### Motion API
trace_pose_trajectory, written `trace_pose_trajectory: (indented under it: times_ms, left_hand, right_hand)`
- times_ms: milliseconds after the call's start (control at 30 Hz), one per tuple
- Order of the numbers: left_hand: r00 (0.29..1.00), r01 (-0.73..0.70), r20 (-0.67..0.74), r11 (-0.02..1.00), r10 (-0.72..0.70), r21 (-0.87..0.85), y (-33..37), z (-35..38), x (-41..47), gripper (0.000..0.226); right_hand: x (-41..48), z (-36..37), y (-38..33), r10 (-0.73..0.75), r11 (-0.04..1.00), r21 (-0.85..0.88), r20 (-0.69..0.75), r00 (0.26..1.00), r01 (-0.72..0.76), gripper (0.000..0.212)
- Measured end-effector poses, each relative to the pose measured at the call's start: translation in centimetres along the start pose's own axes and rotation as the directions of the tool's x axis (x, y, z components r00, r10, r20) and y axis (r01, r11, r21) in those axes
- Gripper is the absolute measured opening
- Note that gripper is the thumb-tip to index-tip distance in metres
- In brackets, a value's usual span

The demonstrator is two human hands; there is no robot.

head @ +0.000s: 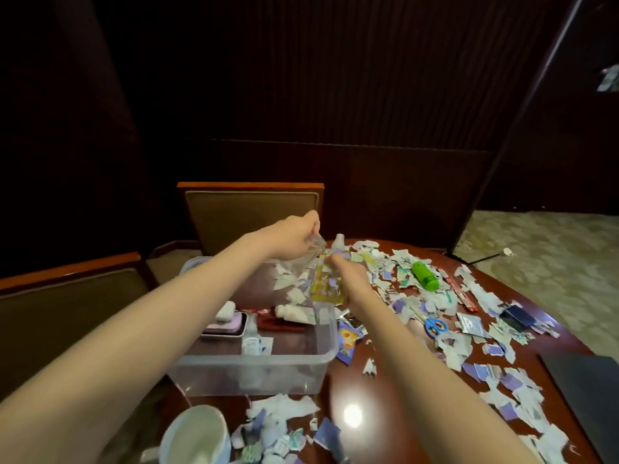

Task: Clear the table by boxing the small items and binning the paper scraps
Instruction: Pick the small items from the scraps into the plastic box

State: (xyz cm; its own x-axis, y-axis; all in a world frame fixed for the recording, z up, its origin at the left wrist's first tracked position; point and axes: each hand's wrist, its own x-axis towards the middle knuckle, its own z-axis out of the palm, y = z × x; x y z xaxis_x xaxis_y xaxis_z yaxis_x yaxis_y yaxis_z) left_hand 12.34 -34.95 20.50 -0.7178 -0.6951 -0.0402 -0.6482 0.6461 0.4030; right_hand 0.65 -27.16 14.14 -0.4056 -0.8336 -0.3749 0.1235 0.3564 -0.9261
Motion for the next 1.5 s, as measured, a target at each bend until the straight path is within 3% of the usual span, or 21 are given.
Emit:
trace_pose_trajectory:
  times_ms: [167,233,333,433,567,800,1100,1300,1367,1433,1500]
  left_hand:
    - [0.984,0.153,0.088,0.988,-0.152,-0.002,-3.7,0.2,-3.9,0.021]
    - [0.97,0.221,0.106,0.975,-0.218,-0.012,-5.4,1.0,-5.3,0.028]
    - [0.942,0.297,0.172,0.955,-0.288,-0.027,-7.7,2.6,-7.2,0.03]
    - [0.922,0.299,0.245,0.953,-0.3,0.043,-9.8,4.2,-8.8,0.033]
    - [0.904,0.277,0.307,0.955,-0.298,0.11,-11.8,6.2,-10.0,0.024]
    - [0.871,0.137,0.413,0.938,-0.267,0.318,-12.9,7.9,-10.5,0.021]
    - [0.848,0.047,0.466,0.911,-0.253,0.409,-13.9,8.4,-9.8,0.017]
    - [0.862,0.019,0.43,0.864,-0.269,0.503,-13.4,8.5,-9.8,0.031]
    - [0.862,0.027,0.421,0.853,-0.284,0.521,-13.2,8.5,-9.9,0.036]
    - [0.853,0.054,0.414,0.843,-0.317,0.535,-13.3,8.5,-10.0,0.039]
    - [0.822,0.08,0.429,0.823,-0.374,0.563,-13.5,8.5,-10.2,0.038]
  right_hand:
    - [-1.7,3.5,0.4,-0.087,0.963,-0.251,0.059,0.994,0.099,0.016]
    - [-1.9,4.6,1.1,-0.087,0.932,-0.341,0.124,0.988,0.125,0.005]
    - [-1.7,6.0,2.3,0.004,0.852,-0.515,0.189,0.982,0.095,0.029]
    - [-1.5,7.4,3.2,0.138,0.719,-0.693,0.224,0.965,0.058,0.05]
    - [-1.4,8.6,4.0,0.288,0.511,-0.858,0.232,0.929,0.056,0.041]
    - [0.2,10.5,4.9,0.43,0.266,-0.944,0.299,0.852,0.197,0.056]
    - [1.6,11.3,6.4,0.468,0.212,-0.967,0.227,0.854,0.142,0.049]
    - [2.0,11.0,6.8,0.473,0.172,-0.977,0.195,0.859,0.127,0.042]
    - [2.2,11.1,7.0,0.485,0.192,-0.975,0.194,0.853,0.113,0.031]
    - [2.4,11.1,7.3,0.488,0.2,-0.974,0.196,0.851,0.11,0.002]
    - [2.7,11.3,7.6,0.48,0.182,-0.98,0.163,0.862,0.084,0.024]
